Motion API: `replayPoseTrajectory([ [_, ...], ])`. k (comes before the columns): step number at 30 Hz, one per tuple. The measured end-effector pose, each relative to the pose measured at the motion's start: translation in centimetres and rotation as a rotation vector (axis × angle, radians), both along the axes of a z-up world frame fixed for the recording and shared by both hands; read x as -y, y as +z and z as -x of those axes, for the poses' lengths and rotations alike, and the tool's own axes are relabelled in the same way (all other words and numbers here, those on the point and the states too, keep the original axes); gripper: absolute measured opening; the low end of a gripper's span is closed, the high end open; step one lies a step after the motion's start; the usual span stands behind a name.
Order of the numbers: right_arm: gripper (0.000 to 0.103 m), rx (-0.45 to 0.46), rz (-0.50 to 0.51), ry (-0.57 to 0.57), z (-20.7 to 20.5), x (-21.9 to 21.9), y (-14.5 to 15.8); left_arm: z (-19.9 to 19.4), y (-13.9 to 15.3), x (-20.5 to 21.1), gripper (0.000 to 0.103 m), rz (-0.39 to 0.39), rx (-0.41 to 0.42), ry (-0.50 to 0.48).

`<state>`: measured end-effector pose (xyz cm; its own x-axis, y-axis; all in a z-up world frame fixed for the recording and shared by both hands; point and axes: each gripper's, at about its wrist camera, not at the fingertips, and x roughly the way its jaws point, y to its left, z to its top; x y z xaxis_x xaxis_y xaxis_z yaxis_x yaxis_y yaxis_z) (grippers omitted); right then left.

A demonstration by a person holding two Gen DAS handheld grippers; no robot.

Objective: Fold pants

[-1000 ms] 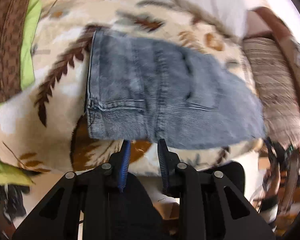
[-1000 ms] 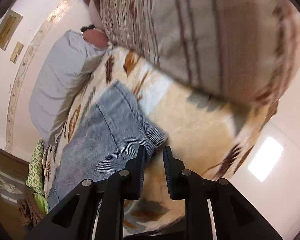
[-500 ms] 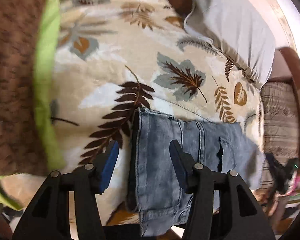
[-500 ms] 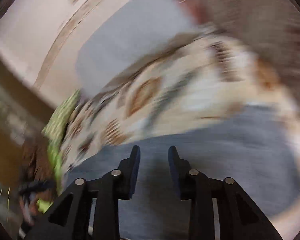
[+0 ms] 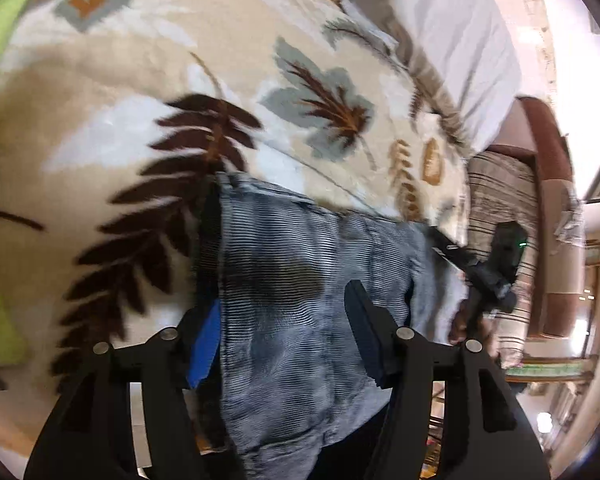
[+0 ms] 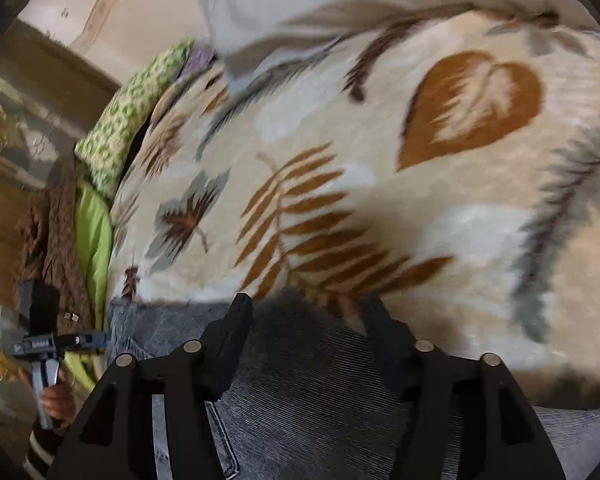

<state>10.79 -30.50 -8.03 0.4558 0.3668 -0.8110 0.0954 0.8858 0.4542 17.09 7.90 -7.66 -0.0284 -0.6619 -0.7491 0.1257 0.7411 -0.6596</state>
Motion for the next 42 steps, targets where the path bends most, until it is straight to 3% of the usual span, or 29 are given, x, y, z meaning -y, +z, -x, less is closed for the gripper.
replayPoseTrajectory([
  [1, 0.018, 0.007, 0.041, 0.053, 0.1, -0.7, 0.3, 0.2, 0.4, 0.1, 0.053, 0.026, 0.012, -0.001],
  [2, 0.003, 0.008, 0.109, 0.097, 0.2, -1.5, 0.7, 0.4, 1.1, 0.2, 0.042, 0.044, 0.041, -0.005],
  [3, 0.002, 0.026, 0.165, 0.115, 0.4, -2.2, 1.4, 0.5, 1.9, 0.5, 0.037, 0.046, 0.076, -0.012],
  [5, 0.002, 0.079, 0.217, 0.110, 0.7, -2.7, 2.9, 0.5, 2.8, 1.3, 0.032, -0.023, 0.152, -0.024],
  [6, 0.002, 0.098, 0.232, 0.086, 0.6, -2.7, 3.4, 0.4, 2.8, 2.0, 0.029, -0.101, 0.187, -0.028],
  [9, 0.001, 0.072, 0.247, 0.037, -0.3, -2.1, 2.3, -0.2, 1.1, 2.8, 0.022, -0.218, 0.187, -0.046],
  [13, 0.002, 0.007, 0.272, 0.005, -0.8, -2.4, -0.4, -0.2, 0.4, 2.1, 0.022, -0.230, 0.162, -0.018],
  [17, 0.007, 0.060, 0.190, -0.097, 1.1, -1.1, 1.4, 1.0, 2.9, 1.0, 0.023, -0.294, 0.241, -0.026],
  [18, 0.007, 0.086, 0.150, -0.133, 2.3, -0.1, 2.3, 1.4, 3.8, 1.0, 0.025, -0.306, 0.266, -0.037],
  [19, 0.007, 0.119, 0.108, -0.173, 3.7, 1.3, 3.3, 2.0, 5.2, 1.2, 0.033, -0.325, 0.311, -0.053],
  [20, 0.014, 0.141, 0.086, -0.208, 5.0, 2.5, 4.1, 2.3, 5.8, 1.5, 0.047, -0.338, 0.340, -0.064],
  [22, 0.025, 0.182, 0.070, -0.316, 9.3, 6.6, 5.7, 3.1, 7.4, 3.0, 0.059, -0.364, 0.404, -0.105],
  [27, 0.039, 0.175, 0.118, -0.576, 19.4, 17.2, 6.7, 4.8, 9.4, 12.1, 0.064, -0.372, 0.492, -0.294],
  [33, 0.040, 0.107, 0.057, -0.775, 28.3, 26.6, 3.8, 6.5, 8.9, 26.0, 0.064, -0.353, 0.498, -0.497],
  [38, 0.041, 0.106, -0.028, -0.782, 29.1, 28.5, 0.9, 8.7, 8.1, 36.8, 0.064, -0.328, 0.475, -0.649],
  [42, 0.041, 0.104, -0.015, -0.714, 27.5, 28.5, -0.2, 10.3, 6.4, 42.1, 0.064, -0.391, 0.478, -0.735],
])
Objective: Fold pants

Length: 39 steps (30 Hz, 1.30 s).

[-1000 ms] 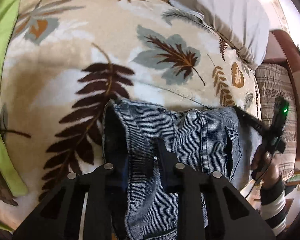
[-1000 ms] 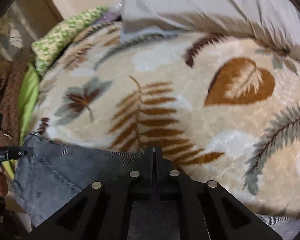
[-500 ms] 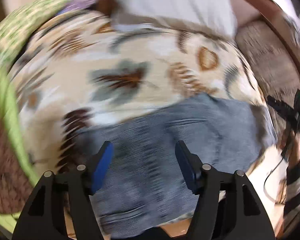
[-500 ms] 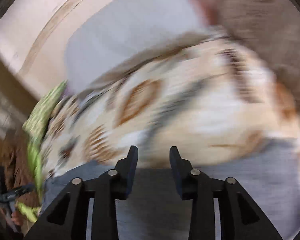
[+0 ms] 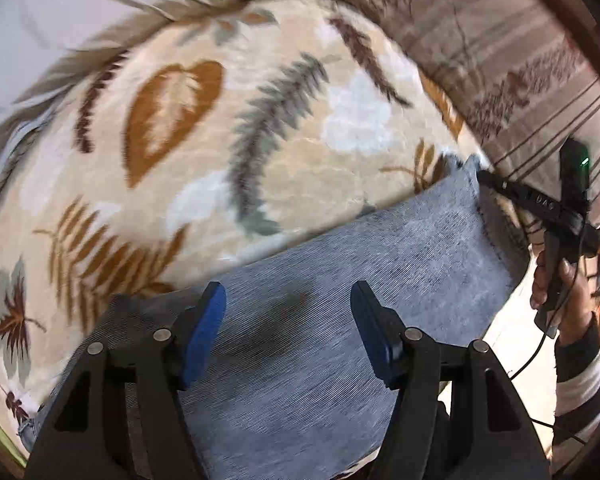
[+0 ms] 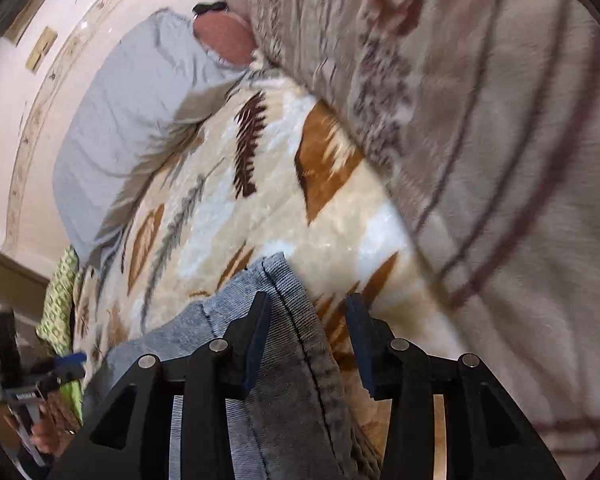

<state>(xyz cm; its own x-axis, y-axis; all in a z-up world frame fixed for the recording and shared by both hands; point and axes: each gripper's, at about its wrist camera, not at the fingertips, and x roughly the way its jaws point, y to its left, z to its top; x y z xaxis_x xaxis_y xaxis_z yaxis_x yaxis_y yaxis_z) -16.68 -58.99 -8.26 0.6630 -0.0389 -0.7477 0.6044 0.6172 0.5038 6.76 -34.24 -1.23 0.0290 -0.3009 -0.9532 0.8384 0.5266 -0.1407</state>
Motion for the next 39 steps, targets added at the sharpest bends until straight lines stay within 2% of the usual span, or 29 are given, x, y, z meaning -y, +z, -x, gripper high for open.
replayPoseTrajectory([
  [1, 0.031, -0.004, 0.040, 0.028, -0.7, -0.3, 0.2, 0.5, -0.2, 0.6, 0.064, -0.003, -0.016, -0.013],
  [2, 0.003, -0.005, 0.081, 0.055, -1.1, -0.9, 0.7, 1.2, -0.3, 0.8, 0.064, 0.012, -0.034, -0.029],
  [4, 0.003, 0.014, 0.179, 0.084, -1.4, -1.6, 2.1, 2.6, -0.5, 1.0, 0.064, 0.023, -0.024, -0.052],
  [6, 0.003, 0.047, 0.198, 0.069, -1.7, -1.4, 2.7, 3.9, -1.1, 1.3, 0.064, -0.008, 0.047, -0.083],
  [8, 0.003, 0.003, 0.184, 0.071, -2.7, -0.7, 1.7, 4.6, -2.6, 1.9, 0.064, -0.070, 0.090, -0.091],
  [10, 0.003, -0.074, 0.180, 0.083, -3.3, -0.4, 0.2, 4.5, -4.3, 2.1, 0.064, -0.127, 0.076, -0.072],
  [11, 0.003, -0.082, 0.186, 0.072, -3.1, -0.5, 0.3, 4.4, -4.5, 2.0, 0.064, -0.131, 0.079, -0.058],
  [15, 0.011, 0.003, 0.158, -0.004, 1.8, -1.4, 2.7, 4.2, -2.1, 1.6, 0.064, -0.082, 0.059, -0.056],
  [16, 0.017, 0.041, 0.137, -0.021, 3.6, -1.8, 3.1, 4.3, -1.0, 1.8, 0.064, -0.057, 0.057, -0.068],
  [17, 0.031, 0.082, 0.116, -0.044, 5.6, -2.5, 3.4, 4.5, -0.1, 2.0, 0.065, -0.037, 0.050, -0.080],
  [18, 0.040, 0.114, 0.096, -0.064, 7.7, -3.3, 3.5, 4.6, 0.8, 2.5, 0.066, -0.018, 0.036, -0.094],
  [19, 0.055, 0.136, 0.081, -0.082, 9.4, -4.0, 3.3, 5.0, 1.8, 3.4, 0.072, 0.000, 0.019, -0.116],
  [20, 0.060, 0.150, 0.062, -0.103, 11.0, -4.8, 2.8, 5.2, 2.1, 4.0, 0.078, 0.006, 0.011, -0.128],
  [23, 0.060, 0.153, -0.036, -0.149, 13.9, -6.8, 0.0, 5.7, 2.3, 7.6, 0.079, -0.026, -0.004, -0.125],
  [28, 0.060, 0.224, -0.151, -0.203, 15.0, -8.1, -3.4, 6.4, 0.8, 13.2, 0.079, -0.074, -0.095, -0.131],
  [32, 0.065, 0.299, -0.163, -0.229, 15.1, -8.0, -3.5, 6.6, -0.5, 16.3, 0.079, -0.103, -0.100, -0.147],
  [37, 0.066, 0.332, -0.159, -0.206, 13.8, -8.0, -3.5, 5.9, -2.7, 19.7, 0.079, -0.139, -0.168, -0.144],
  [39, 0.066, 0.374, -0.185, -0.207, 13.9, -7.8, -3.7, 5.7, -3.2, 20.6, 0.079, -0.142, -0.189, -0.152],
])
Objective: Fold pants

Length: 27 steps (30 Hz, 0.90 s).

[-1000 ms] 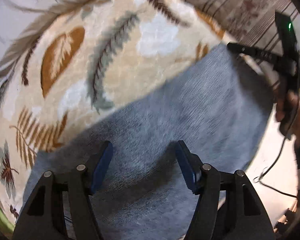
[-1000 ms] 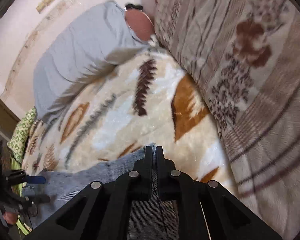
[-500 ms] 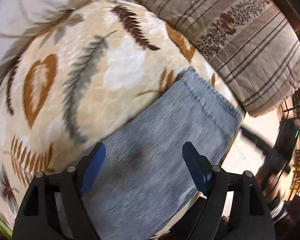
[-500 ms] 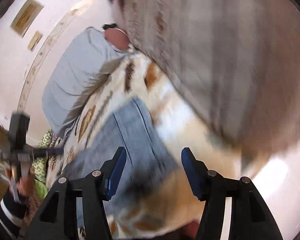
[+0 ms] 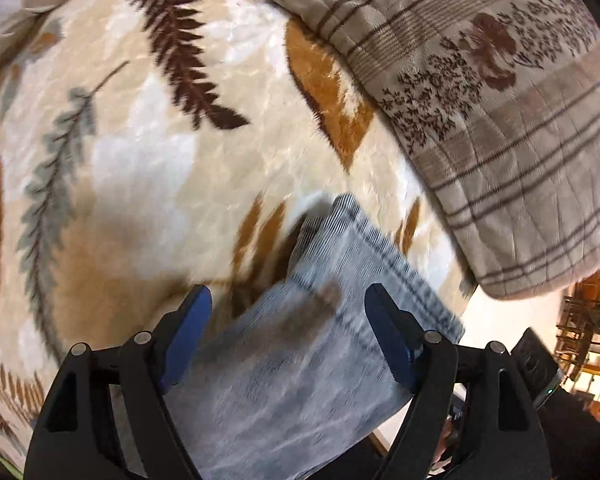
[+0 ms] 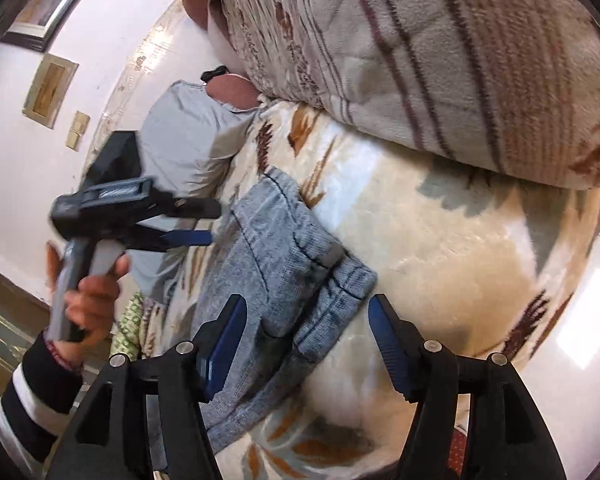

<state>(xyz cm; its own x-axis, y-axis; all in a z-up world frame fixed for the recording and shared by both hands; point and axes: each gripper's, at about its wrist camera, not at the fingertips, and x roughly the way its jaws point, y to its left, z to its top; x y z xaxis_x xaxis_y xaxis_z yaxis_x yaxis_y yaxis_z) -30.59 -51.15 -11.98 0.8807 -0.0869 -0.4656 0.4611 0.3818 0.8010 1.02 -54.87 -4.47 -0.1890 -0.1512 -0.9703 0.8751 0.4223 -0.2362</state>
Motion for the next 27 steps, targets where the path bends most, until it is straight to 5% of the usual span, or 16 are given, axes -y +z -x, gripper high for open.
replayPoseTrajectory([
  [5, 0.066, 0.090, -0.053, 0.021, 0.3, 0.1, -1.2, 0.5, -1.9, 2.0, 0.079, -0.029, -0.087, -0.094],
  [11, 0.065, 0.218, -0.132, 0.018, 0.7, 0.2, -2.9, 2.8, -3.7, 3.6, 0.081, -0.063, -0.050, -0.273],
  [20, 0.025, 0.317, -0.140, 0.032, -1.1, 1.7, -3.6, 7.2, -3.6, 4.4, 0.084, 0.011, -0.084, -0.510],
  [27, 0.021, 0.352, -0.144, 0.057, -1.3, 1.8, -4.1, 7.5, -4.0, 3.1, 0.083, 0.078, -0.170, -0.546],
])
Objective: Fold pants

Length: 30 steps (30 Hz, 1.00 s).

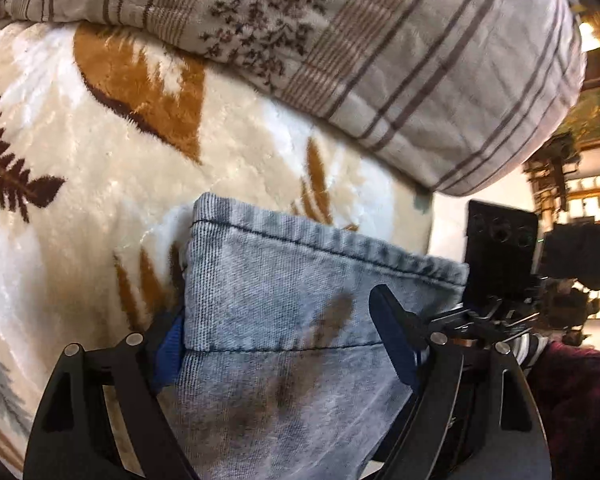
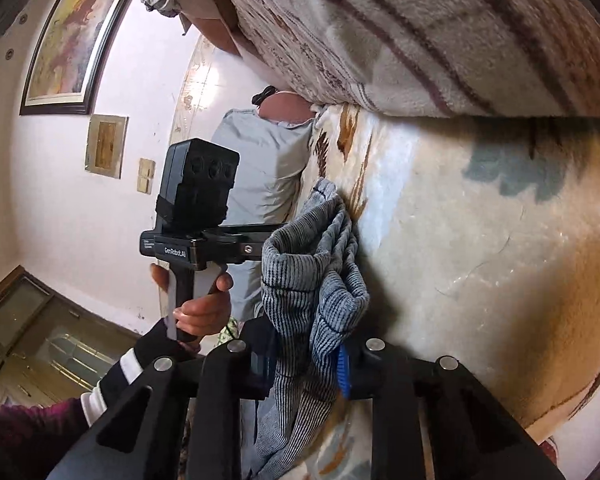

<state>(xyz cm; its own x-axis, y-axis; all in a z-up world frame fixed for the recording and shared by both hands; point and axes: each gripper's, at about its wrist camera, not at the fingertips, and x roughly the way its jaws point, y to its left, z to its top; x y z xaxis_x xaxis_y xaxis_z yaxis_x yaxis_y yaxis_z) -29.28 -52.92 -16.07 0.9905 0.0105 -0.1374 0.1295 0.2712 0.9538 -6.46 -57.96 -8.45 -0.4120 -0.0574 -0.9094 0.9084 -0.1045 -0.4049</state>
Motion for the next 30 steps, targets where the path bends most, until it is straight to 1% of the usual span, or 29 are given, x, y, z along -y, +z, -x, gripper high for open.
replayPoseTrajectory([
  [1, 0.021, 0.004, -0.002, 0.000, 0.1, 0.0, -0.1, 0.4, 0.1, -0.1, 0.081, 0.021, -0.001, -0.001],
  [3, 0.020, 0.009, -0.005, -0.006, 0.1, 0.1, -0.4, 0.5, 0.4, -0.5, 0.071, 0.055, 0.019, -0.013],
  [4, 0.020, 0.012, -0.006, -0.010, 0.1, 0.1, -0.4, 0.9, 0.6, -0.7, 0.052, 0.084, 0.049, -0.015],
  [5, 0.019, 0.013, -0.007, -0.012, 0.1, 0.1, -0.4, 1.2, 0.9, -0.6, 0.030, 0.099, 0.068, -0.011],
  [6, 0.019, 0.013, -0.010, -0.014, 0.2, 0.1, -0.6, 1.1, 1.0, -0.7, 0.021, 0.110, 0.088, 0.000],
  [7, 0.019, 0.009, -0.009, -0.014, 0.2, 0.2, -0.6, 0.8, 1.1, -0.8, 0.013, 0.111, 0.084, 0.024],
  [9, 0.019, -0.007, -0.001, -0.013, 0.0, 0.3, -0.4, 0.6, 1.4, -1.1, 0.010, 0.124, 0.067, 0.058],
  [10, 0.019, -0.016, 0.004, -0.014, -0.1, 0.3, -0.2, 0.3, 1.3, -2.2, 0.009, 0.149, 0.090, 0.051],
  [11, 0.019, -0.031, 0.014, -0.017, -0.2, 0.2, 0.0, 1.0, 1.5, -2.5, 0.009, 0.167, 0.114, 0.040],
  [13, 0.019, -0.063, 0.046, -0.016, -0.4, 0.1, 0.7, 2.1, 2.0, -3.0, 0.009, 0.193, 0.155, 0.021],
  [18, 0.019, -0.140, 0.140, -0.017, -0.8, -0.5, 2.7, 3.9, 3.9, -4.3, 0.009, 0.243, 0.245, 0.016],
  [19, 0.019, -0.158, 0.166, -0.017, -0.9, -0.7, 3.3, 4.3, 4.4, -4.6, 0.009, 0.251, 0.273, -0.006],
  [20, 0.019, -0.172, 0.185, -0.019, -1.0, -0.9, 3.8, 4.8, 5.1, -5.0, 0.009, 0.261, 0.296, -0.006],
  [21, 0.019, -0.188, 0.211, -0.018, -1.2, -1.1, 4.4, 4.5, 5.4, -4.8, 0.009, 0.267, 0.317, -0.009],
  [23, 0.019, -0.234, 0.281, -0.017, -1.6, -1.7, 5.7, 5.2, 6.2, -5.5, 0.009, 0.285, 0.370, -0.019],
  [24, 0.019, -0.247, 0.306, -0.013, -1.8, -1.9, 6.3, 4.7, 6.8, -5.5, 0.009, 0.288, 0.387, -0.025],
  [26, 0.018, -0.272, 0.356, -0.011, -2.1, -2.5, 7.4, 5.3, 7.7, -6.1, 0.009, 0.303, 0.436, -0.038],
  [27, 0.018, -0.286, 0.382, -0.010, -2.2, -2.8, 8.0, 3.8, 8.7, -6.1, 0.009, 0.307, 0.453, -0.044],
  [29, 0.018, -0.304, 0.426, -0.007, -2.5, -3.5, 9.1, 4.2, 9.6, -6.6, 0.009, 0.316, 0.496, -0.058],
  [30, 0.018, -0.310, 0.443, -0.006, -2.6, -3.7, 9.5, 3.7, 10.5, -7.1, 0.009, 0.321, 0.509, -0.066],
])
